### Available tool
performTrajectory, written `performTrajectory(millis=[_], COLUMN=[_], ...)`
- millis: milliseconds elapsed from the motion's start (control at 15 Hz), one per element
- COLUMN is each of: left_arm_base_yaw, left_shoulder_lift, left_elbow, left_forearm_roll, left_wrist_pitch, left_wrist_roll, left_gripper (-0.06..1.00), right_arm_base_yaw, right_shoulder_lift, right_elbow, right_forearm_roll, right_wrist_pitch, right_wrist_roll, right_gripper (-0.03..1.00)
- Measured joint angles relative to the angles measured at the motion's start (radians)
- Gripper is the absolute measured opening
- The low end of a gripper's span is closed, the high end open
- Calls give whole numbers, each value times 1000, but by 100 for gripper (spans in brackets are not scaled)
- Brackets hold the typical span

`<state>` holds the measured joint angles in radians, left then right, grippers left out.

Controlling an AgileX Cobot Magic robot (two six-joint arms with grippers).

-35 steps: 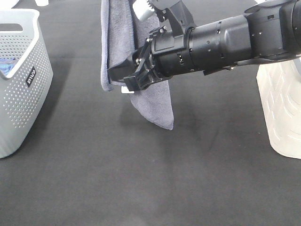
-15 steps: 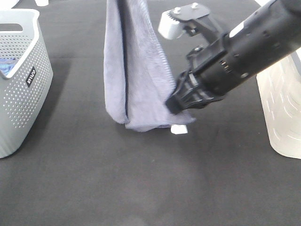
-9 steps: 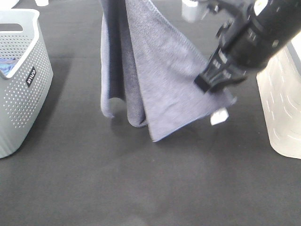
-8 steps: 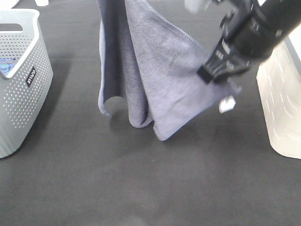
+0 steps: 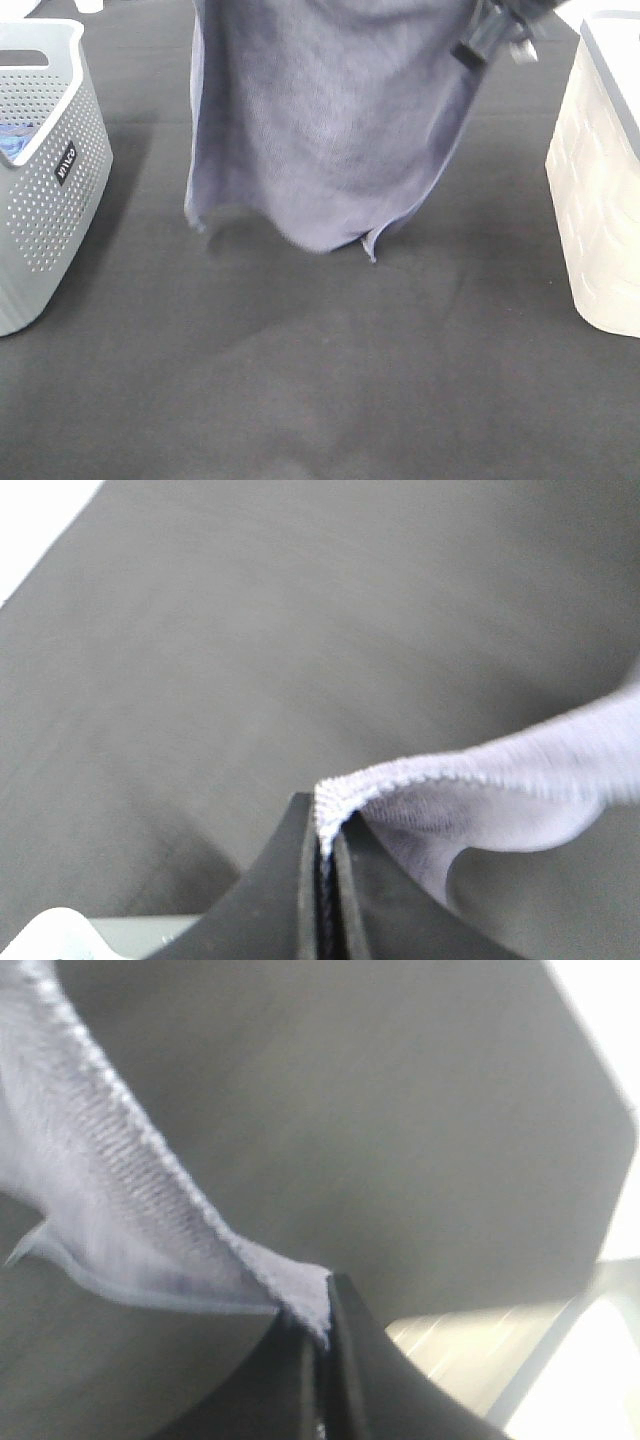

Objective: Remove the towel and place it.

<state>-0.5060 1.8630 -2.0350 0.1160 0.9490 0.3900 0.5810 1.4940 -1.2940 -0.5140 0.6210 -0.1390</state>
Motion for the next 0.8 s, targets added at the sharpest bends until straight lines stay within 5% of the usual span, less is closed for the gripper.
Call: performTrajectory(millis=[200,467,800], left_arm_base_yaw=[50,122,175], left_shoulder_lift=[52,149,257], left_elbow=[0,0,0], left_forearm_roll=[2,2,69], left_wrist_pitch=[-109,-411,-771], left_wrist_roll=[-44,-57,-80], left_gripper=[0,0,0], right_arm_base_yaw=[0,-43,-175], right_shoulder_lift=[69,298,481], right_elbow=[-33,-245,-528], right_forearm_roll=[-183,-482,-442], right_wrist_pitch=[-120,-172,-299], right_wrist_roll=[62,248,485], right_gripper=[0,0,0])
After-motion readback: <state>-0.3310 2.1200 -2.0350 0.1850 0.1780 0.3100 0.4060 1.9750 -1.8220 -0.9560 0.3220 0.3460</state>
